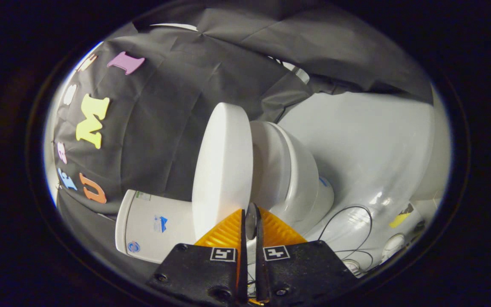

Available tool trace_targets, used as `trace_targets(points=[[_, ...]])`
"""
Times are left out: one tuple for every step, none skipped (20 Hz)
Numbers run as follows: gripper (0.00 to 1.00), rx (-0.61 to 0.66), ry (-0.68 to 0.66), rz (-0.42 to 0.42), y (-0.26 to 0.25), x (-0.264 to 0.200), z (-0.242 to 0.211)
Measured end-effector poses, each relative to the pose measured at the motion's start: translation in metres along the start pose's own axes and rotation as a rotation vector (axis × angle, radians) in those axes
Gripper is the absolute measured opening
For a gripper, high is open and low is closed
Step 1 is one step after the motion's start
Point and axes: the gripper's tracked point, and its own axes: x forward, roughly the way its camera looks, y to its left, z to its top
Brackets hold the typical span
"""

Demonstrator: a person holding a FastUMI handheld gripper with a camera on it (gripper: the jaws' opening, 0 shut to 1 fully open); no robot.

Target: Open the toilet lid.

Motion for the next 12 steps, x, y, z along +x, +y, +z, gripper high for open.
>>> trace_targets(points=[[0.11, -0.009, -0.002, -0.007, 0.001, -0.001, 0.000], [0.11, -0.013, -0.007, -0.015, 0.002, -0.001, 0.001], [0.11, -0.018, -0.011, -0.023, 0.004, -0.002, 0.002], [0.11, -0.027, -0.013, -0.031, 0.006, -0.003, 0.002], [0.11, -0.039, -0.015, -0.037, 0.008, -0.003, 0.002], [0.11, -0.054, -0.018, -0.044, 0.010, -0.004, 0.002], [0.11, -0.074, -0.020, -0.051, 0.013, -0.005, 0.002], [0.11, -0.096, -0.027, -0.058, 0.016, -0.007, 0.002], [0.11, -0.113, -0.033, -0.063, 0.019, -0.008, 0.003], [0.11, -0.121, -0.041, -0.065, 0.023, -0.009, 0.005], [0.11, -0.126, -0.046, -0.065, 0.026, -0.011, 0.005], [0.11, -0.126, -0.051, -0.063, 0.029, -0.013, 0.006]])
